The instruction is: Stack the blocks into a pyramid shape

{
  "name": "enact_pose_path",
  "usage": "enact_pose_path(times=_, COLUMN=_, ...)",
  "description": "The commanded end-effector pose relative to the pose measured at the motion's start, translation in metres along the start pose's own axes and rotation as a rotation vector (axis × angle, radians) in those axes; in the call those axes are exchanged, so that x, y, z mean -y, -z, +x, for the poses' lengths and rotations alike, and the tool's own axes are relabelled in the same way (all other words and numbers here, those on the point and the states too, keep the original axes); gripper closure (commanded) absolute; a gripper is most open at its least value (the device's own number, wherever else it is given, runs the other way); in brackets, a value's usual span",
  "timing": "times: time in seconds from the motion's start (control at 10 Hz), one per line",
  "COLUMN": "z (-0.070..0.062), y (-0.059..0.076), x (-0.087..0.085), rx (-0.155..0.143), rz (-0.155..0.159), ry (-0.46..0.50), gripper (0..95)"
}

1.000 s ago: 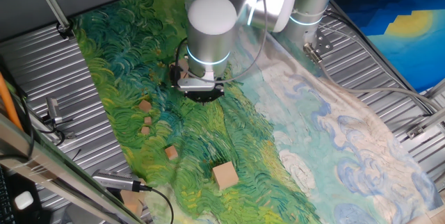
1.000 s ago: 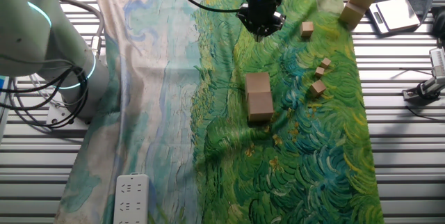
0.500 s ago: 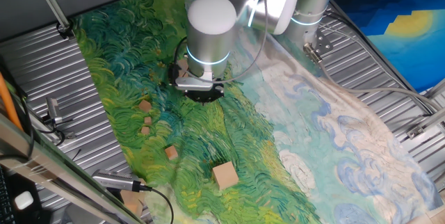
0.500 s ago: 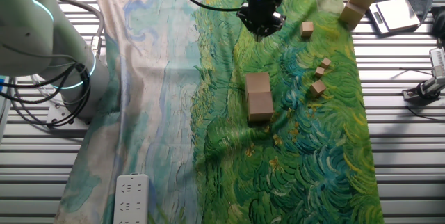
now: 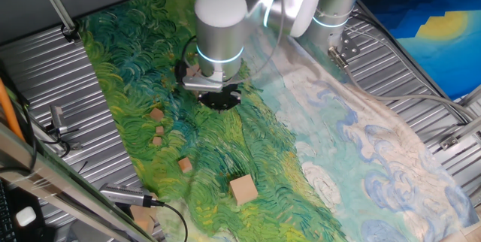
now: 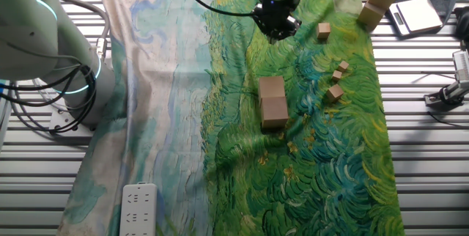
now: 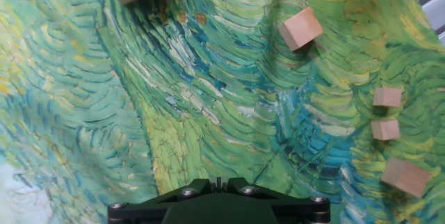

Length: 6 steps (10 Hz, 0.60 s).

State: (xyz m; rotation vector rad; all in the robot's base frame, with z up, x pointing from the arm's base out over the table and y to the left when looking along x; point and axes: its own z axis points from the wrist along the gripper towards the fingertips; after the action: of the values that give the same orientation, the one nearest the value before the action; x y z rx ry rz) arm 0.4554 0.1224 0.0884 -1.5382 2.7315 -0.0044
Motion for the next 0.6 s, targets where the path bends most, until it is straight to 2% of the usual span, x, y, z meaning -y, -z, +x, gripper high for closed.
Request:
enact_pose_path(times=0.1, z=-0.0011, y=-0.0008, x=0.0007, rx=-0.007, rz=-0.014, ry=-0.035, gripper=95.0)
enact_pose_path(times=0.2, z=-0.0011, y=-0.0008, x=0.0007, rx=-0.008, rz=-0.017, ry=-0.042, gripper=95.0)
enact_pose_path(times=0.6, z=-0.0011, y=-0.0008, x=0.0007, rx=0.020, rz=-0.041, ry=-0.043, gripper=95.0)
